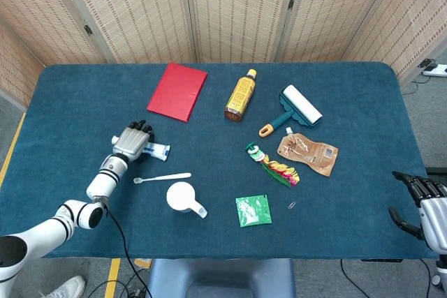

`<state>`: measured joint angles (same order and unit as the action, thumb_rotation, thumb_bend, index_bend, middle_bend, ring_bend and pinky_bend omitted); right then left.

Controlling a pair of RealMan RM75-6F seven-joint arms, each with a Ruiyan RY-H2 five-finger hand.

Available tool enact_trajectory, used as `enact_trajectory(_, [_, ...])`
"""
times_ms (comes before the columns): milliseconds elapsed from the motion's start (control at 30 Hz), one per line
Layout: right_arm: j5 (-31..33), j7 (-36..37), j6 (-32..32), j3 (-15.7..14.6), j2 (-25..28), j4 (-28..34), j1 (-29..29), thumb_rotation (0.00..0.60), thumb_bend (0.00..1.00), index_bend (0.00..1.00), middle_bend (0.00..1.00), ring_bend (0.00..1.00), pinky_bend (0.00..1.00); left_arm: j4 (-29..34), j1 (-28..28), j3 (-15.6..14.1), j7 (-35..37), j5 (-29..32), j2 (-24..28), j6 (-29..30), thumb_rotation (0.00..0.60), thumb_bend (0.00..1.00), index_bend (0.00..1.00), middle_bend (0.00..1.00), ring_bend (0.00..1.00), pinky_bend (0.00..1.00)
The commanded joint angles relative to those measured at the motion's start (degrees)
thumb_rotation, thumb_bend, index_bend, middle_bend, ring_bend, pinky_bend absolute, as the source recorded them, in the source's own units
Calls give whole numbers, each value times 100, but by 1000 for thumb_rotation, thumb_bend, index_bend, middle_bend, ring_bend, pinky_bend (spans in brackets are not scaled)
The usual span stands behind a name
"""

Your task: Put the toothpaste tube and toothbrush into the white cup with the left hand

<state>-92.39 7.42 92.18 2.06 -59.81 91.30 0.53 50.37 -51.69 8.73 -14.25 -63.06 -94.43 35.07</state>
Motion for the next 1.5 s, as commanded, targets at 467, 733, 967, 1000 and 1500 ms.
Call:
enact_trajectory(467, [24,6,-50,20,-32,-40,30,600,224,193,288,249,264,-199,-51,78,304,-94,-124,36,600,385,560,190,45,147])
enact_trajectory(733, [3,31,-43,26,-32,-46,43,600,224,193,287,249,264,270,144,256,1228,-333,141,342,600,385,619,209,53,148])
enact_trajectory(967, [-66,10,-67,5,-15,-40,72,600,224,193,287,249,264,853,374,493,2403,-430,698,388,600,385,614,209,53,148])
enact_trajectory(1000, [-79,3,-67,4,-9,-29,77,600,224,193,287,249,264,933,400,513,2528,-458,769,402,600,385,616,209,53,148])
enact_trajectory(1500, [-169,-138,-5,-22,23,109,68,600,224,193,287,249,264,2618,760,458,6187,-2164,2064,891,600,385,627,211,58,147])
